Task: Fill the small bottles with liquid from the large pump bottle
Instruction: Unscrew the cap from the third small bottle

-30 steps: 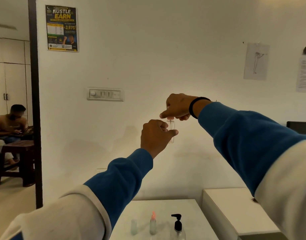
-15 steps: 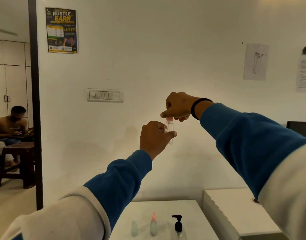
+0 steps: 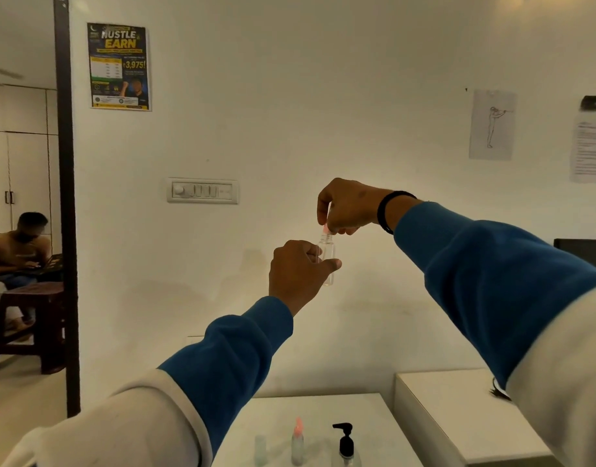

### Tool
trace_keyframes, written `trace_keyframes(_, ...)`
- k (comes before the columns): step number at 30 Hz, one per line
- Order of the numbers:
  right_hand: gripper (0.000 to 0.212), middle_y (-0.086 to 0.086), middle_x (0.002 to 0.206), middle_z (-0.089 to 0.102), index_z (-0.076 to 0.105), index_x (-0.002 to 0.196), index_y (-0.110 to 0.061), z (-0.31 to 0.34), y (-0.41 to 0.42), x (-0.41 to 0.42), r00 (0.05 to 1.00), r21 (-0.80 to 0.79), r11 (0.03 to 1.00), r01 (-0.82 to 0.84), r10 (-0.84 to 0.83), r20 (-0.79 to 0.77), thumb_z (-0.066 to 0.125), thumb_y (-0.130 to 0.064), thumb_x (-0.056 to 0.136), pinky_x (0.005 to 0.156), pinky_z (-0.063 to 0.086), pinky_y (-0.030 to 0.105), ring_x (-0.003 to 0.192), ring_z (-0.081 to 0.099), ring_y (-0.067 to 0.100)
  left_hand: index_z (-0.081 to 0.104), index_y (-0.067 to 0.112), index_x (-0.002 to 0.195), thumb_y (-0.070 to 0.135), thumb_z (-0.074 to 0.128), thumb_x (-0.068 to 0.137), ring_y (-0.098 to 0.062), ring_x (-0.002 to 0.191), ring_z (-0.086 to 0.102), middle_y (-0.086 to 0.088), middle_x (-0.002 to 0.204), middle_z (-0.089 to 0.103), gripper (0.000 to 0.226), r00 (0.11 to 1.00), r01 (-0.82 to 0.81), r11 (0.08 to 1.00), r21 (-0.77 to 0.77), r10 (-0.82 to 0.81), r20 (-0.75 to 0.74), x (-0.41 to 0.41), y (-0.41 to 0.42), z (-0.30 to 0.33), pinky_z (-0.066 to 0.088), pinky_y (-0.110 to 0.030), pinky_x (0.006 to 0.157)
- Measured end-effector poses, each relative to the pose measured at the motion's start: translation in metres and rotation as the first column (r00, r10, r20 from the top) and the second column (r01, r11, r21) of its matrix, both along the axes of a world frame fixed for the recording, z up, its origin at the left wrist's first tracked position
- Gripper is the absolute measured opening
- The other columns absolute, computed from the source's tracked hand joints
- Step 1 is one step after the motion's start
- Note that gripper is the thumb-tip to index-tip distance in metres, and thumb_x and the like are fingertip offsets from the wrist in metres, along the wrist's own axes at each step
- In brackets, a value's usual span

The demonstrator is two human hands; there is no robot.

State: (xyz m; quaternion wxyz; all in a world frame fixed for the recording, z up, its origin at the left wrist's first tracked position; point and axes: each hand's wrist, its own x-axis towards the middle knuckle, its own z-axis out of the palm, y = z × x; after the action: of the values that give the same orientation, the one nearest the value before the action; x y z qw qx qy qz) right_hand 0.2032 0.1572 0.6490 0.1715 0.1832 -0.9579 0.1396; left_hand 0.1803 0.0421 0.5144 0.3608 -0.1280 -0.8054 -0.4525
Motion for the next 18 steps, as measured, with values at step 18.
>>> trace_keyframes(18, 0.017, 0.011, 0.093, 0.068, 0.069, 0.098, -0.013, 0.010, 0.012, 0.006, 0.987, -0.042, 0.997, -0.066, 0.058, -0.150, 0.070, -0.004, 0.084, 0.059, 0.055, 0.025, 0.069, 0.061, 0.016, 0.059, 0.020, 0.068, 0.044, 0.087, 0.074, -0.018, 0.079, 0.069, 0.000, 0.092, 0.075, 0.037, 1.000, -0.025, 0.999, 0.020, 0.025, -0.013, -0.001, -0.008, 0.002, 0.047, -0.020, 0.062)
